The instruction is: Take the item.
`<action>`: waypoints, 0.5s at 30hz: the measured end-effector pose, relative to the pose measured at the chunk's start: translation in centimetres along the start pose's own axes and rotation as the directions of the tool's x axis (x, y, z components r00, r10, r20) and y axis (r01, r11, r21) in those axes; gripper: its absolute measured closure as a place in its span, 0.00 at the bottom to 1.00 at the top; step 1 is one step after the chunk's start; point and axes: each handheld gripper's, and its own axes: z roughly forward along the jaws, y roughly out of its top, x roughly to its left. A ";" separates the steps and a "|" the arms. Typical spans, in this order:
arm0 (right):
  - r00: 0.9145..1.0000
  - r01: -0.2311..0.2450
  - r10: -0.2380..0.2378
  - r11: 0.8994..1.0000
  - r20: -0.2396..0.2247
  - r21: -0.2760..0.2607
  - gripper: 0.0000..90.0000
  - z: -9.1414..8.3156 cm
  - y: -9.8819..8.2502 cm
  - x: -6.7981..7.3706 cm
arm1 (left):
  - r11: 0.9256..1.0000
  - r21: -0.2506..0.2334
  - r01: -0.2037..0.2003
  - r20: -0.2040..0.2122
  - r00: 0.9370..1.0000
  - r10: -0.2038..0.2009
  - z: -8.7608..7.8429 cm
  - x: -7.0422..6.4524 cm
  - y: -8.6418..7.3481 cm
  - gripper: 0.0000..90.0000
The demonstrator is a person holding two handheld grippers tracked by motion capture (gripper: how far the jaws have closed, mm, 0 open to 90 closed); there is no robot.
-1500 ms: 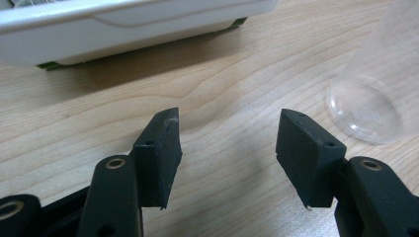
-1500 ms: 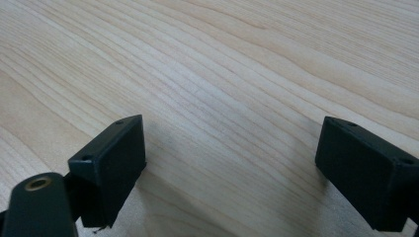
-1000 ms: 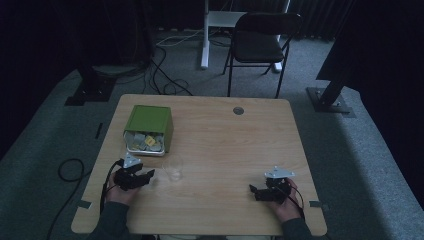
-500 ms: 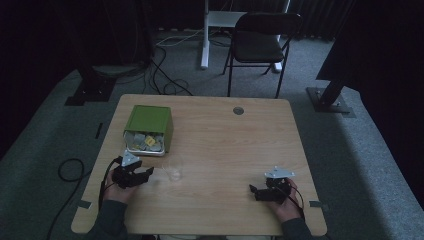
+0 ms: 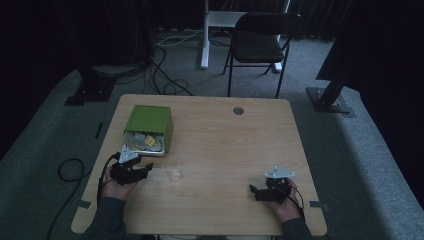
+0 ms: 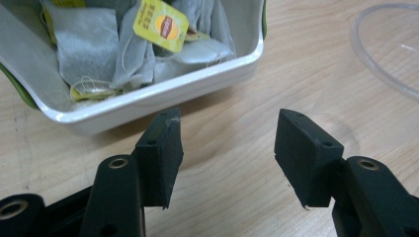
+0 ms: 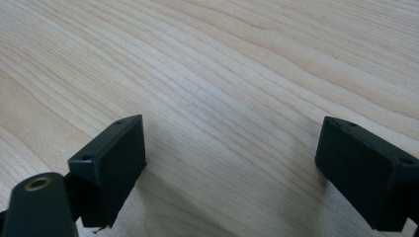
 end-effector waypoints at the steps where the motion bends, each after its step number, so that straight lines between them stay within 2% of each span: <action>1: 1.000 0.000 0.000 1.000 0.000 0.000 0.13 0.0 0.0 0.0 | 1.000 -0.004 -0.005 -0.002 1.000 0.005 0.0 0.0 0.1 0.50; 6: 1.000 0.001 -0.001 1.000 0.000 0.001 0.13 0.0 0.0 0.0 | 1.000 -0.017 -0.013 -0.005 1.000 0.013 -0.1 0.1 0.6 0.50; 15: 1.000 0.000 0.000 1.000 -0.003 0.003 0.13 0.0 0.0 0.1 | 0.999 0.005 -0.043 -0.018 0.999 0.043 0.3 0.4 1.4 0.52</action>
